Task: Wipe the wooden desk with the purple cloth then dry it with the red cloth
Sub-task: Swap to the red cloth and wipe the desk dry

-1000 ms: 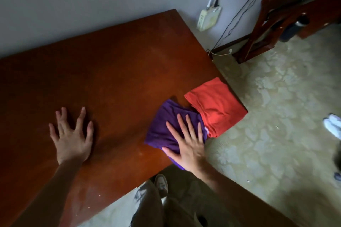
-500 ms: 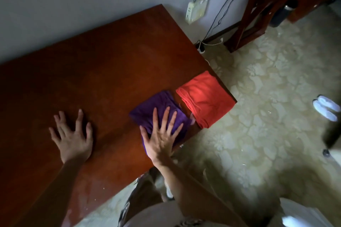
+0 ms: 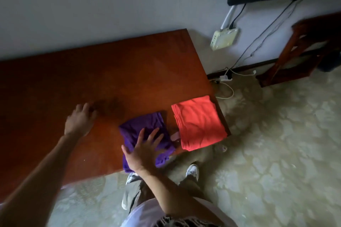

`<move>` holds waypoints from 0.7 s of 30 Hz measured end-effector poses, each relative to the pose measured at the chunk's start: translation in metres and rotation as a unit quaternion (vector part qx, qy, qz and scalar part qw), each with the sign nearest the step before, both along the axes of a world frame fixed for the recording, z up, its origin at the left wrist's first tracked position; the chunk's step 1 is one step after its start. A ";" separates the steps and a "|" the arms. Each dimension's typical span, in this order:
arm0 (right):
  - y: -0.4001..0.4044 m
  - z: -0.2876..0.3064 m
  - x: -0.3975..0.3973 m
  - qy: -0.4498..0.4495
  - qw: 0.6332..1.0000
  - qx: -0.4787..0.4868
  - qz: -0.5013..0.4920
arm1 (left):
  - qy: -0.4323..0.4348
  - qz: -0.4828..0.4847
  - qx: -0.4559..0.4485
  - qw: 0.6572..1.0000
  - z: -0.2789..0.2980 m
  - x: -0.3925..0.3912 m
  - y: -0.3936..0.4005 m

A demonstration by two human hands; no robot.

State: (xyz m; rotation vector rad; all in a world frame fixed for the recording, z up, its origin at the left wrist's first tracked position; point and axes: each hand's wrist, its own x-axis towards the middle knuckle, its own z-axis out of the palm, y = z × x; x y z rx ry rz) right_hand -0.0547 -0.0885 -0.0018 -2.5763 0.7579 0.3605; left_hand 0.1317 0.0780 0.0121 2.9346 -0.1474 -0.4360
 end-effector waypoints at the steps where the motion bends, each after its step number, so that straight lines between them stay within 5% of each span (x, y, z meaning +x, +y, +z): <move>1: -0.019 0.010 -0.009 -0.008 0.998 0.025 0.061 | -0.008 0.016 -0.034 0.999 0.010 -0.013 -0.016; 4: -0.093 0.019 -0.050 -0.147 0.976 0.029 0.159 | -0.059 0.019 -0.171 0.983 0.034 -0.069 -0.068; 8: -0.189 0.005 -0.101 -0.233 0.964 0.011 0.126 | -0.070 -0.054 -0.253 0.963 0.032 -0.156 -0.123; 16: -0.256 -0.002 -0.055 -0.280 0.951 -0.073 0.112 | -0.071 -0.099 -0.212 0.970 0.002 -0.178 -0.168; 21: -0.237 -0.029 -0.013 -0.211 0.951 -0.110 0.197 | -0.144 -0.090 -0.068 0.983 -0.009 -0.136 -0.172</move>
